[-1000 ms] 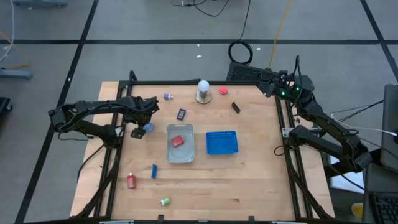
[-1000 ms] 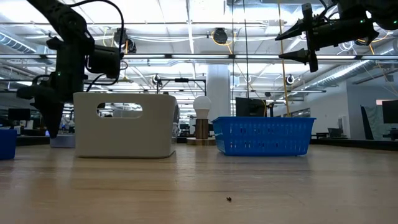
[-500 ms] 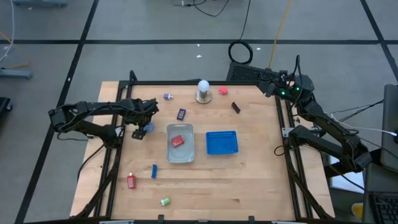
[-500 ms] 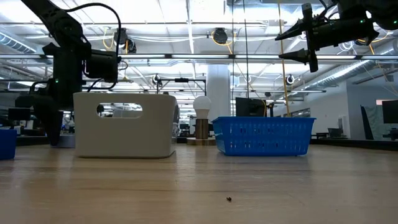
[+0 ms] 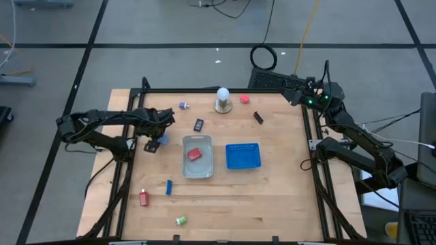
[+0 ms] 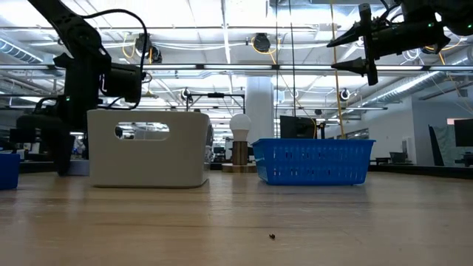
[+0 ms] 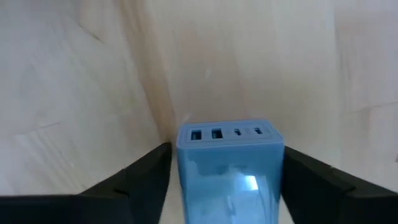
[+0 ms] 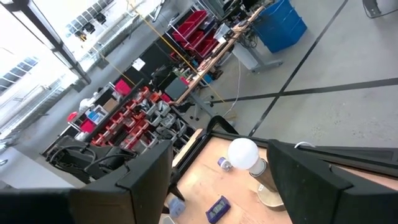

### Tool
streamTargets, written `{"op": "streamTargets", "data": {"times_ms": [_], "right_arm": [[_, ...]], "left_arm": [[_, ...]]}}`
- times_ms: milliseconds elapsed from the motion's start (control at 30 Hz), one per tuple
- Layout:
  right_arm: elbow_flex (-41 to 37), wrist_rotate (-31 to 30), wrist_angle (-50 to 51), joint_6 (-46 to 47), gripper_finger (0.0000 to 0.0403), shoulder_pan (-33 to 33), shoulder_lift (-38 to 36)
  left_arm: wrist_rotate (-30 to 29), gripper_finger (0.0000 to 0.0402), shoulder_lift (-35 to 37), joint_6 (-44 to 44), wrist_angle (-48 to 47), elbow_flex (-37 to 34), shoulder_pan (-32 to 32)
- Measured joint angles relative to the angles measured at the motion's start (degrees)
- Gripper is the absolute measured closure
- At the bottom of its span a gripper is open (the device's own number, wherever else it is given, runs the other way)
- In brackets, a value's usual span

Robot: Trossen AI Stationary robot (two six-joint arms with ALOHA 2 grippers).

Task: Pick & Place Office items
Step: Put the blue charger adapter into the gray bin

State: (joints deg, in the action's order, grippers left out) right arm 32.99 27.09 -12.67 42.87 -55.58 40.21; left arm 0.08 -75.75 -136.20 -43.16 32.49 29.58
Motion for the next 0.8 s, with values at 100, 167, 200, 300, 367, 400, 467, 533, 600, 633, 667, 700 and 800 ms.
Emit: {"op": "streamTargets", "data": {"times_ms": [100, 167, 200, 300, 367, 400, 467, 533, 600, 633, 667, 700, 800], "right_arm": [[0.00, 0.00, 0.01, 0.58, 0.0147, 0.01, 0.00], [-0.01, 0.00, 0.00, 0.66, 0.0147, 0.01, 0.00], [-0.02, 0.00, 0.00, 0.66, 0.0147, 0.01, 0.00], [-0.02, 0.00, 0.00, 1.07, 0.0147, 0.01, 0.00], [-0.01, 0.00, 0.00, 1.09, 0.0147, 0.01, 0.00], [0.00, 0.00, 0.00, 1.11, 0.0147, 0.01, 0.00], [0.00, 0.00, 0.00, 1.46, 0.0147, 0.01, 0.00], [0.00, 0.01, 0.00, 1.46, 0.0147, 0.01, 0.00], [-0.02, 0.02, 0.00, 1.46, 0.0147, 0.01, 0.00], [-0.02, 0.02, 0.02, 1.46, 0.0147, 0.01, 0.00], [0.00, 0.02, 0.00, 1.47, 0.0147, 0.01, 0.00], [0.00, 0.05, 0.00, 1.47, 0.0147, 0.01, 0.00], [0.00, 0.14, 0.02, 1.48, 0.0147, 0.01, 0.00]], "left_arm": [[0.23, 0.0190, 0.00, 0.00, 0.07, 0.00, -0.03], [0.15, 0.0193, 0.02, 0.38, 0.24, 0.00, -0.15], [0.17, 0.0193, 0.02, 0.73, 0.36, 0.00, -0.13], [0.26, 0.0193, 0.04, 2.27, 1.24, 0.00, -0.13], [0.32, 0.0193, 0.04, 3.26, 2.38, 0.00, -0.14], [0.32, 0.0193, 0.04, 3.81, 3.13, 0.01, -0.19], [0.24, 0.0193, 0.04, 4.38, 4.24, 0.04, -0.52], [0.13, 0.0193, 0.04, 5.38, 4.59, 0.07, -0.95], [0.07, 0.0193, 0.04, 6.76, 4.72, 0.07, -1.44], [0.01, 0.0193, 0.04, 7.46, 4.76, 0.10, -1.70], [-0.13, 0.0193, 0.04, 8.05, 4.71, 0.22, -1.95], [-0.31, 0.0193, -0.03, 8.65, 4.67, 0.40, -2.15], [-0.81, 0.0193, -0.07, 9.81, 5.69, 1.38, -2.40]]}}
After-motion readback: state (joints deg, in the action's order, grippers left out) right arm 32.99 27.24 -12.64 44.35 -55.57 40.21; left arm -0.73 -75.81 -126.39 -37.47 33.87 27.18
